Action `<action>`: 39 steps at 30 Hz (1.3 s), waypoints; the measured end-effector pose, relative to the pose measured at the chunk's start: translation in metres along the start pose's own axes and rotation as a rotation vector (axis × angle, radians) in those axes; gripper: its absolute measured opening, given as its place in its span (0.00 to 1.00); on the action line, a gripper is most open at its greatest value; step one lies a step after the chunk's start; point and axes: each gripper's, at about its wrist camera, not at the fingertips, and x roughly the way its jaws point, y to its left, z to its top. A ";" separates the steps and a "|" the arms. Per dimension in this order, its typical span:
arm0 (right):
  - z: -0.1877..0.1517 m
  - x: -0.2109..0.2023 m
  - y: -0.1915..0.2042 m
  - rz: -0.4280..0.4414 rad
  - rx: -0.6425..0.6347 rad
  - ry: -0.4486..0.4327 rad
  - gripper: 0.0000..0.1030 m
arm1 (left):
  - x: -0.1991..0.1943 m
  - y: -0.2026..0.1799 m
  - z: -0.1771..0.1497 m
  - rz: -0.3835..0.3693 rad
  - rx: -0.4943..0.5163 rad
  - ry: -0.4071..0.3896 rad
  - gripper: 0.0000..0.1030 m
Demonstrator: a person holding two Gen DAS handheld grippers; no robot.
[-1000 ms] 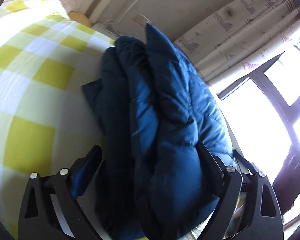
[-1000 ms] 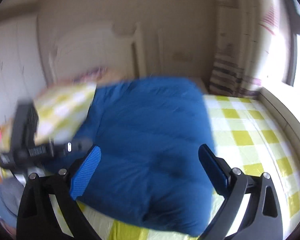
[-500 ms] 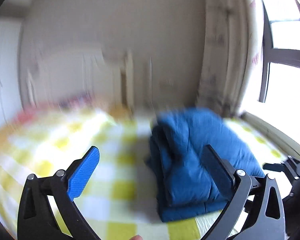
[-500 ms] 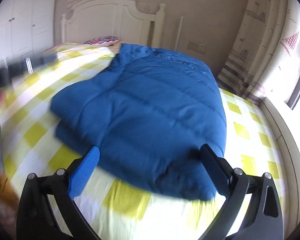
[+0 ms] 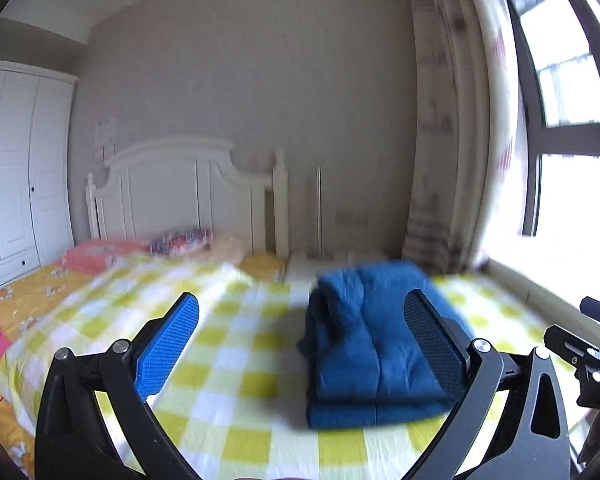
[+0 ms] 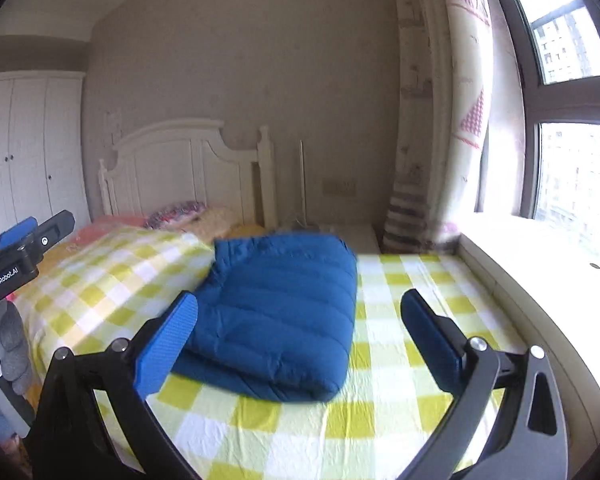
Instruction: Fold large clothes
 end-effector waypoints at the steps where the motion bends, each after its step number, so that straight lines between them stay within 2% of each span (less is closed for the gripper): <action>1: -0.012 0.004 -0.003 0.003 0.021 0.035 0.98 | 0.006 -0.003 -0.008 0.004 -0.001 0.035 0.96; 5: -0.038 0.021 -0.010 -0.017 0.067 0.125 0.98 | 0.024 -0.017 -0.040 -0.009 0.028 0.124 0.96; 8: -0.046 0.022 -0.004 -0.039 0.038 0.143 0.98 | 0.030 -0.031 -0.058 -0.018 0.086 0.172 0.96; 11: -0.048 0.023 0.002 -0.053 0.010 0.138 0.98 | 0.033 -0.038 -0.069 -0.028 0.098 0.200 0.96; 39: -0.057 0.026 0.016 -0.062 -0.031 0.170 0.98 | 0.033 -0.037 -0.078 -0.039 0.109 0.213 0.96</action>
